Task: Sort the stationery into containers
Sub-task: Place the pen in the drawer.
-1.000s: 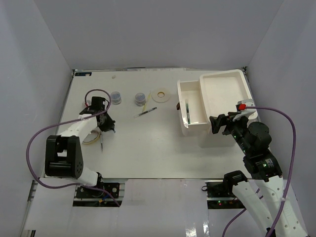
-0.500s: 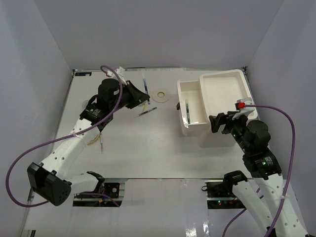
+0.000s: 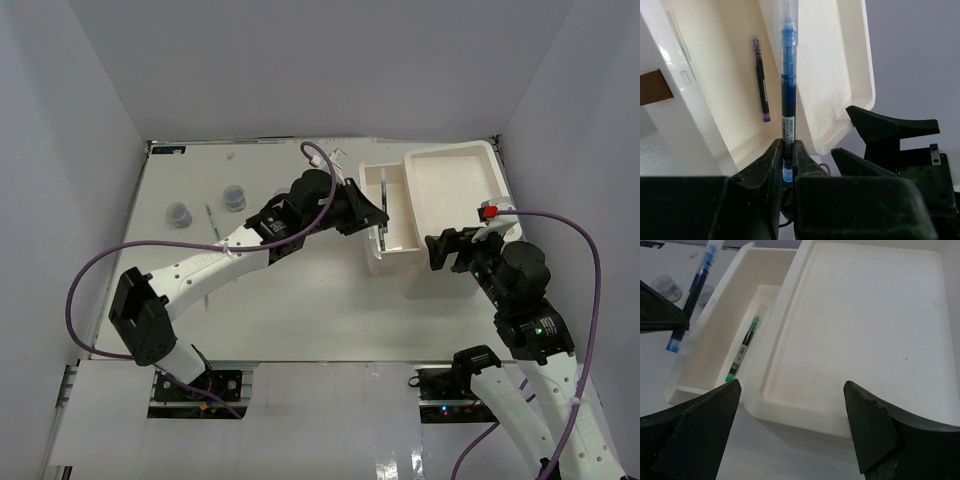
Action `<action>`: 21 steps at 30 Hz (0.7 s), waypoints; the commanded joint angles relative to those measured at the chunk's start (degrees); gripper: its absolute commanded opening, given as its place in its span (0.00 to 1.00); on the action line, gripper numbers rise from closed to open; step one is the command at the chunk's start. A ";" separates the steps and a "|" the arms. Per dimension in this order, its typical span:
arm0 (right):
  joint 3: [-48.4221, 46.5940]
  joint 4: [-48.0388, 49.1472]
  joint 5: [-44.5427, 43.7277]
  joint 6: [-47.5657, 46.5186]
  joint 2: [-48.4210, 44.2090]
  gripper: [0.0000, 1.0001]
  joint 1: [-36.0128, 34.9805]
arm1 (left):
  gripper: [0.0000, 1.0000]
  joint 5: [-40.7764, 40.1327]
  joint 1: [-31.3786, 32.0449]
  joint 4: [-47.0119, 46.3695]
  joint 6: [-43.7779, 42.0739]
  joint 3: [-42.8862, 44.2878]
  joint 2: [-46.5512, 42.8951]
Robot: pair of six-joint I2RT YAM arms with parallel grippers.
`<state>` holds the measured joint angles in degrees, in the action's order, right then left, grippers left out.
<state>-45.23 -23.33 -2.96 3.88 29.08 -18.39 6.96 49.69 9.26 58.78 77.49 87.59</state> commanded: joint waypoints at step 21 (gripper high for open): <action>-1.09 -2.95 -0.47 -0.63 -0.34 0.90 -0.06 | 0.63 -33.42 -2.66 14.20 -8.60 -6.20 -10.69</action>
<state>-45.60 -24.53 -3.90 3.64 28.36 -18.39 -19.27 49.69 16.95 52.29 74.63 78.30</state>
